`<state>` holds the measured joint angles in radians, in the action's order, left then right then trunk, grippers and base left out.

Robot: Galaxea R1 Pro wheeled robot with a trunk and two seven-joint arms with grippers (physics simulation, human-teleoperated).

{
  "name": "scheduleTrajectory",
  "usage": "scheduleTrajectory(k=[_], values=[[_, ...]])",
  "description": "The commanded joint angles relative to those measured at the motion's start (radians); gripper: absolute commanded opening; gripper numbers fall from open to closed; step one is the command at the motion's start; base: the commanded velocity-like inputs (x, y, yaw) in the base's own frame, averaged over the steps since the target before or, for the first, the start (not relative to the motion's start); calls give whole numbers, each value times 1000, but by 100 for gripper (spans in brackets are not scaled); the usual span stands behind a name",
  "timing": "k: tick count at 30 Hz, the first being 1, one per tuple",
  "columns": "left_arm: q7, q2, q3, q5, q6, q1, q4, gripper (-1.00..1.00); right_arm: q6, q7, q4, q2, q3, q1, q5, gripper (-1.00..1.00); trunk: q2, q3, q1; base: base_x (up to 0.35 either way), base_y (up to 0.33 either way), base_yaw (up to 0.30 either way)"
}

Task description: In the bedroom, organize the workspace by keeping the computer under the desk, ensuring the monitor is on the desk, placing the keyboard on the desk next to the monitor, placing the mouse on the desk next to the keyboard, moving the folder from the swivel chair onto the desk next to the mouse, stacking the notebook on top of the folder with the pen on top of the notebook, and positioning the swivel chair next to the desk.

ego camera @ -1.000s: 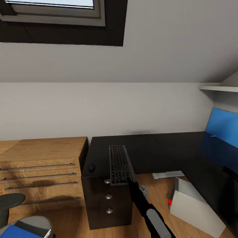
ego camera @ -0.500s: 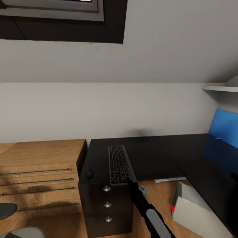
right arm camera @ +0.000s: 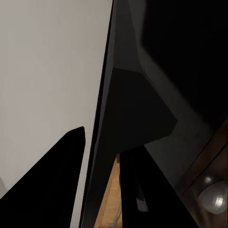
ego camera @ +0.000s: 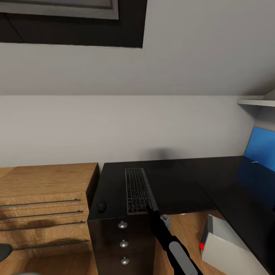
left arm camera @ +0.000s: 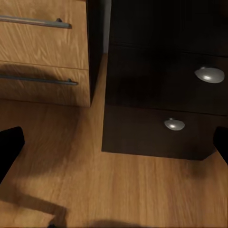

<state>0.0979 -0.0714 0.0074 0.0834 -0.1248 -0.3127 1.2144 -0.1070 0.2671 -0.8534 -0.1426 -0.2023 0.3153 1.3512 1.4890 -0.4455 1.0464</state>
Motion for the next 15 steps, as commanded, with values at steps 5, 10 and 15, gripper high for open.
scheduleTrajectory(k=[5,10,15], values=[[0,-1,0,10,-4,0,1,100,-5,3,2,0,-2,1,10,-100,0,-1,0,28,0,0],[0,-1,0,11,-4,0,1,100,-45,3,2,1,-3,1,8,-100,0,-1,0,4,0,0],[0,-1,0,10,-4,0,1,100,-72,4,3,0,-2,1,9,-100,0,-1,0,-137,0,0]])
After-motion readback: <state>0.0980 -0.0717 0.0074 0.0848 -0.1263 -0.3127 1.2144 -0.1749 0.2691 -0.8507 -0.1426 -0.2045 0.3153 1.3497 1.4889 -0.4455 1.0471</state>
